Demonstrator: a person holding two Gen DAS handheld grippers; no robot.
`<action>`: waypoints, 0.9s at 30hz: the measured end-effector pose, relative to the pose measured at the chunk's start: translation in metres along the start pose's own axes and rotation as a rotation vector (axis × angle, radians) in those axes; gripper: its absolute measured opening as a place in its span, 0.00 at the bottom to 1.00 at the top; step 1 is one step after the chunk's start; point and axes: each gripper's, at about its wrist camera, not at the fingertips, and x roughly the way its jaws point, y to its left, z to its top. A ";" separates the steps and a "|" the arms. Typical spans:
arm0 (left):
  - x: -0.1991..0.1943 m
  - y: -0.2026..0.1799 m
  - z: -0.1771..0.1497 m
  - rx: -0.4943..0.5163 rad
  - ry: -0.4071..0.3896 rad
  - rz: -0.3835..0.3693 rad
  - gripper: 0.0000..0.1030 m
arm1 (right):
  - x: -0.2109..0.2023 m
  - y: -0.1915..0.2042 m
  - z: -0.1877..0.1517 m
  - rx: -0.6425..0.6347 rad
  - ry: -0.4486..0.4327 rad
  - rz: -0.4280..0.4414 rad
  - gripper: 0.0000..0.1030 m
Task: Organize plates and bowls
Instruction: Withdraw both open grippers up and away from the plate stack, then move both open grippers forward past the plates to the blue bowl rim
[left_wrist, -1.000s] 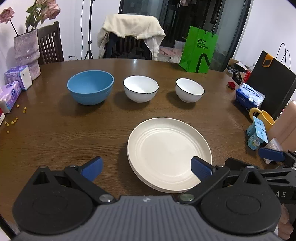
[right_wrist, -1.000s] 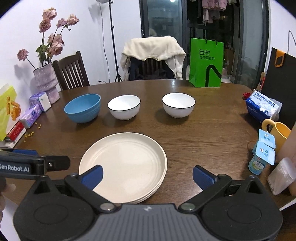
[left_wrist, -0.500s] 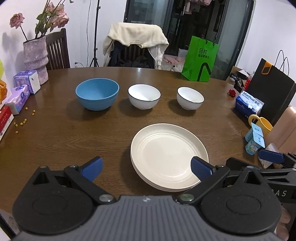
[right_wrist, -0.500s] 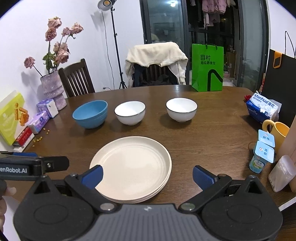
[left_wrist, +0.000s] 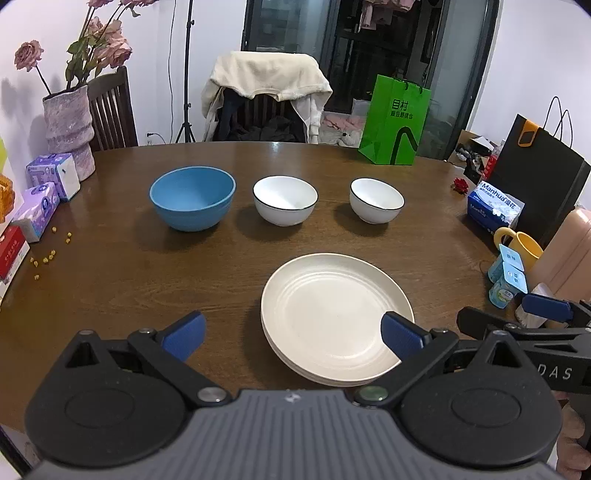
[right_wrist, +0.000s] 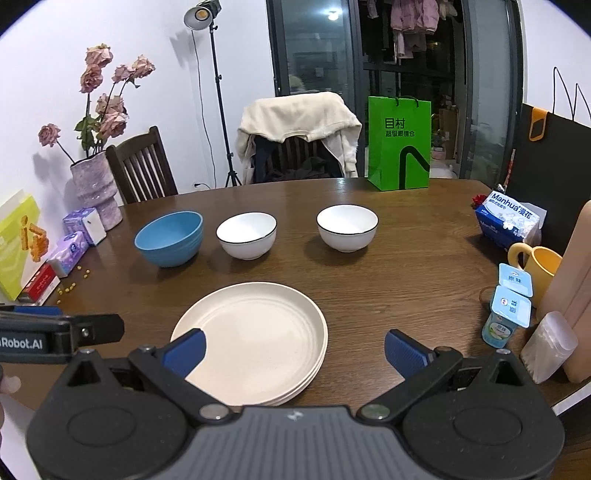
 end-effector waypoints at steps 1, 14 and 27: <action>-0.001 0.002 0.001 0.002 -0.003 0.002 1.00 | 0.000 0.001 0.001 0.001 -0.002 -0.003 1.00; -0.001 0.066 0.033 -0.061 -0.049 0.040 1.00 | 0.020 0.042 0.031 -0.022 -0.026 -0.012 1.00; 0.027 0.101 0.065 -0.029 -0.014 -0.004 1.00 | 0.048 0.070 0.051 0.051 -0.015 -0.061 1.00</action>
